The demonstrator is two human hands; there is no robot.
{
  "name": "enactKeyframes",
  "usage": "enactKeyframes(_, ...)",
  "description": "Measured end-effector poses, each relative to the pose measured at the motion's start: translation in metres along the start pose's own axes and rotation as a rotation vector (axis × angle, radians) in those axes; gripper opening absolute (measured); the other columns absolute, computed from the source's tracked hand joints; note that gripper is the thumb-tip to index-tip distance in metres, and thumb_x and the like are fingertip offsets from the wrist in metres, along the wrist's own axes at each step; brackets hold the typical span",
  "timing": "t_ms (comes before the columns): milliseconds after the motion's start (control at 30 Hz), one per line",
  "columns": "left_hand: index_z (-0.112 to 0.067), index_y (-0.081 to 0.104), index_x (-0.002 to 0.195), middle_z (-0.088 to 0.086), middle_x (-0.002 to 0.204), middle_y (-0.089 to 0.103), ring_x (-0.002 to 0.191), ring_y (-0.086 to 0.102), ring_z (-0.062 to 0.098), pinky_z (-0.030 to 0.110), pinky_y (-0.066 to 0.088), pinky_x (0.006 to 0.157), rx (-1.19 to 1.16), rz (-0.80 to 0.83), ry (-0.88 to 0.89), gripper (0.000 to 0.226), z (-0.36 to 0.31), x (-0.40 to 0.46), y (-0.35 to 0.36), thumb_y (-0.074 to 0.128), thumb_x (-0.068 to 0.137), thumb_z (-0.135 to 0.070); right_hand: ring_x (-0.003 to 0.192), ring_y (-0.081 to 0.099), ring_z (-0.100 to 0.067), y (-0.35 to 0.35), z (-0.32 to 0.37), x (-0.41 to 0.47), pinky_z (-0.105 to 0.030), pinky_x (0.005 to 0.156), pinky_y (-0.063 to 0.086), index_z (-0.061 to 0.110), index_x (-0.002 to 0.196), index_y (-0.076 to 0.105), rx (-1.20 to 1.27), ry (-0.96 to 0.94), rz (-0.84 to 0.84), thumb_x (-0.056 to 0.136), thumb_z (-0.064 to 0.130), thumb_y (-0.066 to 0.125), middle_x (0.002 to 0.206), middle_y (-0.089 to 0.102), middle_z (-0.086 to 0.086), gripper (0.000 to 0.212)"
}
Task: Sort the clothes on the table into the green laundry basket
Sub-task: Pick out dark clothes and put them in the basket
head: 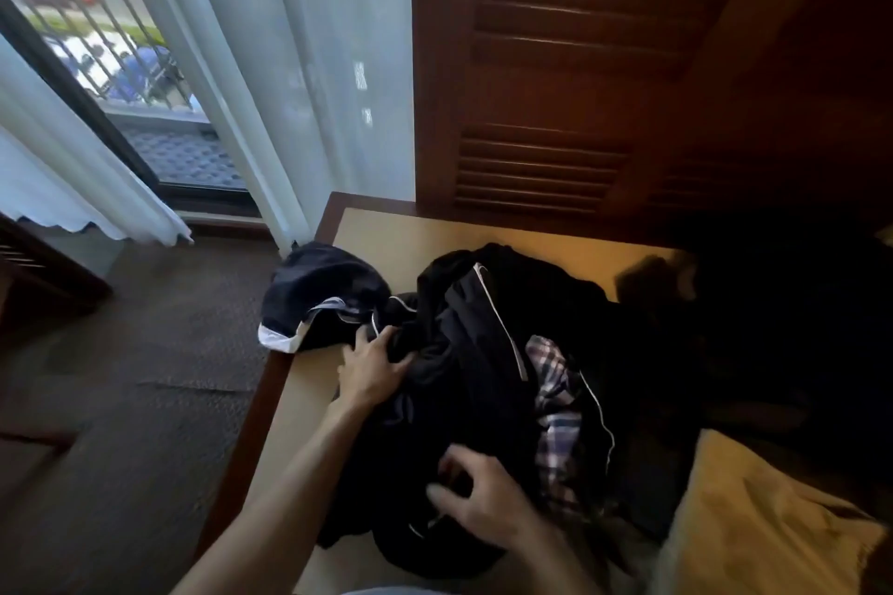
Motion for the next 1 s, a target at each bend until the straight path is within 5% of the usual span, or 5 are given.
enactKeyframes(167, -0.006, 0.064, 0.096, 0.015, 0.098, 0.071, 0.1, 0.066, 0.035, 0.042, 0.047, 0.085, -0.46, -0.162, 0.053, 0.025, 0.019, 0.0, -0.028, 0.06, 0.1, -0.031, 0.123, 0.054, -0.005, -0.043, -0.019, 0.007, -0.027, 0.102, 0.047, 0.044, 0.142, 0.034, -0.049, 0.098, -0.346, 0.068, 0.08, 0.069, 0.134, 0.056, 0.017, 0.09)
enactKeyframes(400, -0.012, 0.069, 0.112, 0.009, 0.107, 0.073, 0.101, 0.065, 0.017, 0.039, 0.05, 0.091, -0.778, -0.288, 0.182, 0.023, 0.026, -0.01, -0.084, 0.048, 0.106, -0.022, 0.146, 0.034, -0.032, -0.119, -0.033, 0.035, -0.049, 0.112, 0.036, 0.043, 0.154, 0.006, -0.176, 0.314, -0.289, 0.044, 0.091, 0.073, 0.162, 0.031, -0.004, 0.137)
enactKeyframes(633, -0.01, 0.068, 0.095, 0.002, 0.088, 0.069, 0.081, 0.064, 0.011, 0.031, 0.052, 0.078, -0.821, -0.322, 0.256, 0.025, 0.004, -0.012, -0.106, 0.063, 0.098, -0.034, 0.123, 0.051, -0.033, -0.215, -0.003, 0.027, -0.041, 0.086, 0.048, 0.023, 0.133, 0.057, -0.551, 0.273, -0.728, 0.089, 0.037, 0.068, 0.133, 0.051, -0.006, 0.047)
enactKeyframes(833, -0.028, 0.06, 0.126, 0.005, 0.118, 0.063, 0.111, 0.061, 0.02, 0.044, 0.05, 0.103, -0.598, -0.222, 0.24, 0.059, -0.005, -0.024, -0.096, 0.06, 0.085, -0.07, 0.104, 0.065, -0.031, -0.268, 0.014, -0.03, -0.052, 0.086, 0.056, 0.004, 0.108, 0.061, 0.256, 0.067, -1.721, 0.078, 0.031, 0.061, 0.114, 0.065, -0.017, 0.04)
enactKeyframes(1000, -0.071, 0.011, 0.144, 0.017, 0.166, 0.004, 0.151, 0.011, 0.048, 0.066, 0.019, 0.119, -0.166, 0.218, 0.261, 0.096, -0.064, -0.05, -0.016, 0.044, 0.059, -0.102, 0.129, 0.041, -0.038, -0.265, 0.063, -0.001, -0.052, 0.101, 0.033, 0.013, 0.122, 0.055, -0.33, 0.232, -1.543, 0.084, 0.035, 0.05, 0.14, 0.047, -0.015, 0.044)
Point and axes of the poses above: each hand's wrist, its own x-axis towards the middle knuckle, its own y-axis out of the palm, z = x × y, the point moved 3 cm from there along x, towards the middle knuckle
